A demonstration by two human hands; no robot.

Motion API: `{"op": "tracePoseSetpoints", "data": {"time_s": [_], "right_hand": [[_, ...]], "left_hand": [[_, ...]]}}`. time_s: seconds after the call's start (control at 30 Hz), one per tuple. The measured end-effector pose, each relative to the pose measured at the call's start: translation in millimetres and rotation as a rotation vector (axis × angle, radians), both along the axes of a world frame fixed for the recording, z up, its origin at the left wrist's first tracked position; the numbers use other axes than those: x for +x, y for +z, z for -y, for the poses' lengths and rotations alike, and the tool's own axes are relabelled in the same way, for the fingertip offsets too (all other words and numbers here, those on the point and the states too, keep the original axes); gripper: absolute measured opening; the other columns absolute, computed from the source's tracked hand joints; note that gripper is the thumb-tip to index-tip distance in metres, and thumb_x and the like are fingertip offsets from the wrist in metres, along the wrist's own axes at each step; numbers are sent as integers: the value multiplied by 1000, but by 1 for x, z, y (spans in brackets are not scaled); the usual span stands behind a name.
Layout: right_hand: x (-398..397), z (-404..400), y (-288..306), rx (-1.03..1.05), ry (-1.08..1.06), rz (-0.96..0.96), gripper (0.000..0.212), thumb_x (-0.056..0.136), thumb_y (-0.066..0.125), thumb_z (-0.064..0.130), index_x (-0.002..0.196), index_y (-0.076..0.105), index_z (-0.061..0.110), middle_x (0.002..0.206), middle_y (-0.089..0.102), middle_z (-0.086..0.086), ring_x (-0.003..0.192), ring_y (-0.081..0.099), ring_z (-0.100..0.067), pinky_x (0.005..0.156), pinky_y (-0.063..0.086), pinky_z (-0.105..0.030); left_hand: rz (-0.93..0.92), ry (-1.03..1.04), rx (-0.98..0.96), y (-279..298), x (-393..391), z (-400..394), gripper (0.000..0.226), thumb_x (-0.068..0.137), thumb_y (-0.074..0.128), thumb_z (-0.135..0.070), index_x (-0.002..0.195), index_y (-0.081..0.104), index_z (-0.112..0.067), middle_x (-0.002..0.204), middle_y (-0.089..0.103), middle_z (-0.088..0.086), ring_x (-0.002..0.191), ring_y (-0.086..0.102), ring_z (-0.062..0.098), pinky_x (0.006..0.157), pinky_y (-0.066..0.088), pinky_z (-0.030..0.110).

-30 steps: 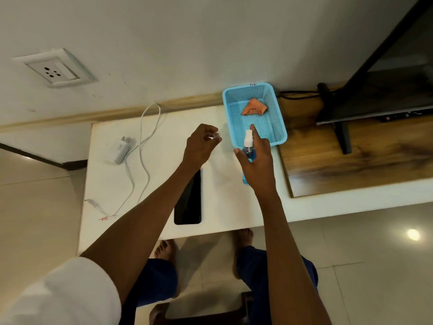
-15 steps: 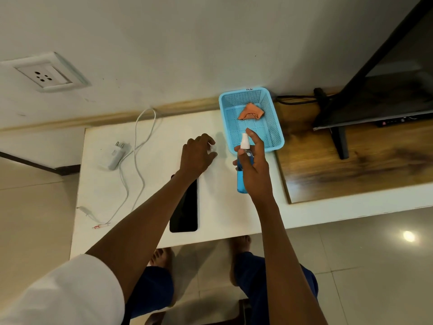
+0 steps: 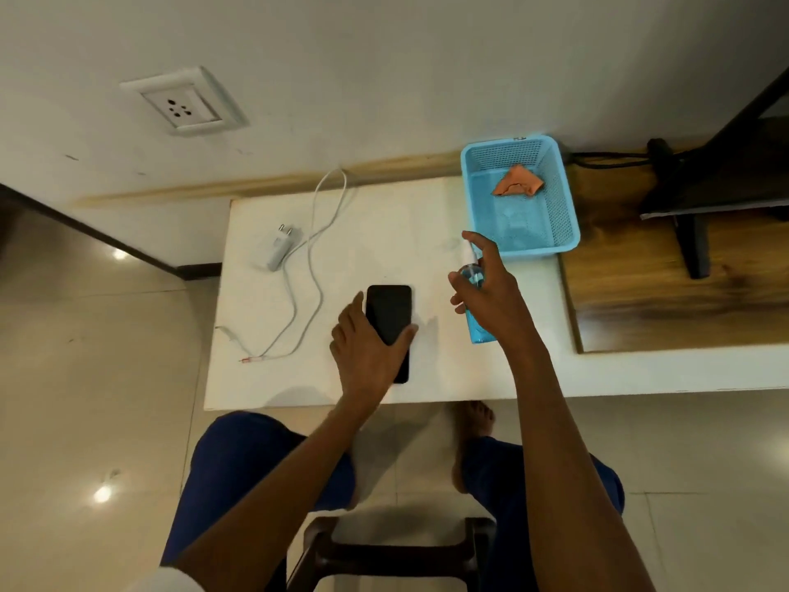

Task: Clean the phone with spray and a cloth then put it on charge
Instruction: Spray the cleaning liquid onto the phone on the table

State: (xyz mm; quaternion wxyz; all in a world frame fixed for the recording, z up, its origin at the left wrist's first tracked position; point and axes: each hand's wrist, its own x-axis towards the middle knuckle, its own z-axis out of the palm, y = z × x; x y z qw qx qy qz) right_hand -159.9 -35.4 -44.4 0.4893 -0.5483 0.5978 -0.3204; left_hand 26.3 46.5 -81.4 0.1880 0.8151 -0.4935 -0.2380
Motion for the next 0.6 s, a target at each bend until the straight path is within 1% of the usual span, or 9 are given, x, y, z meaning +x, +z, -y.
{"op": "tracePoseSetpoints", "data": {"time_s": [0.1,0.17,0.2,0.27,0.33,0.47,0.53,0.6], "right_hand": [[3,-2,-2,44,78,-56,52,96,60,39,139,33,52,109,61,1,73,73,-16,77,63,-38],[5,-4,-2,41,126,-126,53,96,59,42,139,29,55,108,61,4,70,72,-16,74,63,-34],[5,-5,-2,35,143,-157,54,97,58,42,139,28,56,108,60,5,70,71,-18,74,62,-34],[9,-6,-3,11,178,-208,54,98,56,37,140,27,55,111,56,6,79,68,-19,83,60,-40],[12,-7,-3,0,208,-231,54,99,54,33,141,27,53,113,53,7,87,64,-18,92,57,-47],[19,-9,-4,-22,237,-247,53,98,53,30,136,27,56,106,52,10,88,64,-18,93,55,-52],[24,-10,-7,-35,241,-244,53,98,55,30,135,27,56,102,52,14,88,64,-18,92,55,-52],[31,-11,-10,-64,243,-246,52,98,56,31,137,28,52,94,52,20,87,62,-14,94,54,-50]], "left_hand": [[41,31,113,-4,-6,-36,116,68,54,-86,155,6,-26,163,13,4,148,18,29,118,18,50],[69,46,196,-8,-8,-51,121,66,49,-91,155,2,-24,165,-1,2,151,5,30,119,9,51],[81,51,229,-11,-9,-56,122,66,47,-92,156,2,-22,165,-5,2,152,0,31,120,5,51],[96,47,251,-16,-8,-62,118,69,47,-90,155,6,-21,165,-6,4,152,-5,32,120,0,50],[113,19,221,-18,-6,-63,110,73,50,-85,154,13,-21,165,-4,5,152,-4,32,120,-1,50],[141,-58,161,-19,9,-51,101,75,58,-77,150,22,-21,165,0,7,151,-3,33,119,-2,47],[152,-127,157,-19,23,-38,99,76,60,-74,152,22,-24,165,-2,9,151,-4,34,120,-2,48],[152,-213,178,-18,42,-20,99,76,62,-72,153,19,-30,165,-8,10,150,-10,35,119,-3,50]]}}
